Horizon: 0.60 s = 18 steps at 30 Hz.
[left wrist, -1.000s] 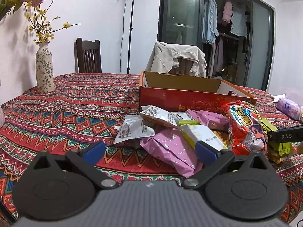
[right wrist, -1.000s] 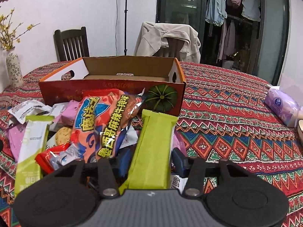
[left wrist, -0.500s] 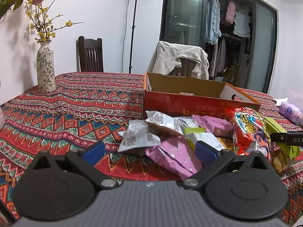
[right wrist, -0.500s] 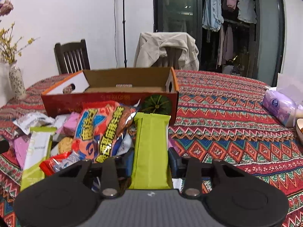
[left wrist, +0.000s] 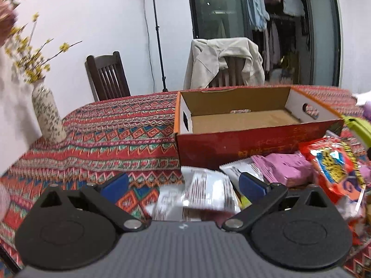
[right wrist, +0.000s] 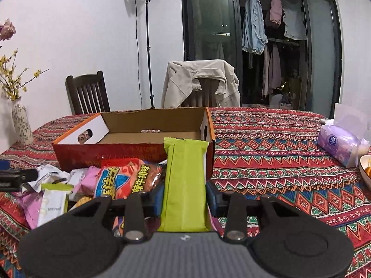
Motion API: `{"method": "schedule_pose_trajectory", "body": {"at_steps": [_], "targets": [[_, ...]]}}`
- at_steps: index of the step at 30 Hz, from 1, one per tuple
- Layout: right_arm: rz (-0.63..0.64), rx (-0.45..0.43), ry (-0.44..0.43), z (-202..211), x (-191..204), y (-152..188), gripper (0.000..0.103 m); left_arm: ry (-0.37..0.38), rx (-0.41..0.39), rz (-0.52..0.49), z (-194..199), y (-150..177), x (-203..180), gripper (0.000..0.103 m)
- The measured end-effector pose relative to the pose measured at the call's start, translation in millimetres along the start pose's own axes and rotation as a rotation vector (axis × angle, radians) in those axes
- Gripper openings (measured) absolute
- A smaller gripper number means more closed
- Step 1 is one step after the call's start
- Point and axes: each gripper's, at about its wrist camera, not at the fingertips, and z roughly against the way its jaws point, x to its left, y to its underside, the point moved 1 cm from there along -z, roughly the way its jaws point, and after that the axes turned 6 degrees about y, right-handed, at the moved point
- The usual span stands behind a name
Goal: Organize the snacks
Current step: 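Grasp the white printed packet with the left gripper while the right gripper holds the green bar, then carry both snacks over the cardboard box and open both grippers inside it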
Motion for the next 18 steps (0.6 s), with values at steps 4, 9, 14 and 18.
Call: {"method": "schedule_pose_trajectory", "body": {"at_steps": [4, 9, 14, 18], "targets": [[-0.008, -0.002, -0.005, -2, -1, -1, 0.036, 0.006, 0.05, -0.033, -21, -6, -7, 0.103], [-0.01, -0.005, -0.005, -4, -3, -3, 0.036, 0.028, 0.117, -0.041, -36, -3, -10, 0.09], [-0.011, -0.001, -0.01, -8, -1, -3, 0.036, 0.079, 0.168, 0.015, -44, -1, -2, 0.054], [-0.007, -0.003, -0.012, -8, 2, -3, 0.036, 0.085, 0.15, 0.031, -39, 0, 2, 0.052]]}}
